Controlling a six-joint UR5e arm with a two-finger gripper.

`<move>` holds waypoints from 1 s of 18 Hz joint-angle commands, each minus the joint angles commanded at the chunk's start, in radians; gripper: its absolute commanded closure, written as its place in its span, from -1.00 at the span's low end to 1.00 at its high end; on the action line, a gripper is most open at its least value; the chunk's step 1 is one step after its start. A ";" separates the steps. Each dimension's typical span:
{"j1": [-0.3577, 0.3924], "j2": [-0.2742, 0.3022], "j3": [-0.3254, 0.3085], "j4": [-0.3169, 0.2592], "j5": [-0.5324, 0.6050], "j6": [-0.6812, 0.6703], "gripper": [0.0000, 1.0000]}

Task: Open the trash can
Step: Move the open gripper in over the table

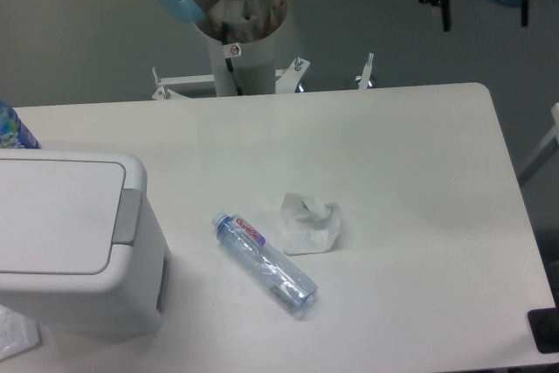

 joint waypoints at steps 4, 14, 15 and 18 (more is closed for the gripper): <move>0.000 0.000 -0.002 0.000 0.000 0.002 -1.00; -0.029 0.005 -0.006 0.000 -0.054 -0.138 -1.00; -0.043 0.005 -0.008 0.000 -0.060 -0.170 -1.00; -0.092 0.003 -0.011 0.000 -0.064 -0.268 -1.00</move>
